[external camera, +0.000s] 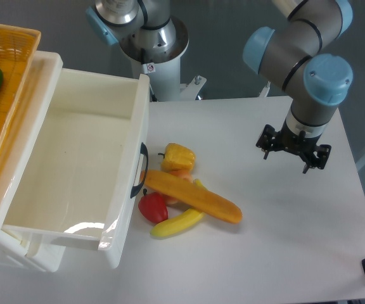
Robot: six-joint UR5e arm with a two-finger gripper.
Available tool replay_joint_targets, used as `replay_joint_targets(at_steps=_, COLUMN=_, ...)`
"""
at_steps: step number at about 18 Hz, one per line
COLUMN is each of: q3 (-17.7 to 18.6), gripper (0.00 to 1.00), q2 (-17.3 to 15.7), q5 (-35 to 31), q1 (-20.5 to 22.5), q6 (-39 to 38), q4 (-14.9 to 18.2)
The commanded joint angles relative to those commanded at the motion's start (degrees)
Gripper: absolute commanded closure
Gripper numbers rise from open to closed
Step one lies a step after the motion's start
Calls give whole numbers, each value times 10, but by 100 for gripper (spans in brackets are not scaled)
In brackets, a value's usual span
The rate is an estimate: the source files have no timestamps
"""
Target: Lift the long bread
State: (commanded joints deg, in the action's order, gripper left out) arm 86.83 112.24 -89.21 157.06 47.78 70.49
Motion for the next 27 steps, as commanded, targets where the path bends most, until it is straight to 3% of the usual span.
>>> replay_joint_targets(at_steps=7, q3=12, gripper=0, q2=9, q5=4, q1=-25, q6=-190, q4=-1)
replay_joint_targets(at_steps=11, q3=11, gripper=0, q2=31, q5=4, q1=-52, q6=-315, q4=-1)
replay_joint_targets(at_steps=23, q3=12, gripper=0, q2=59, q5=23, q1=-94, q6=-521, q4=-4)
replay_joint_targets(at_steps=27, q3=12, gripper=0, q2=69, q5=23, q1=-109, q6=-548, q4=-4)
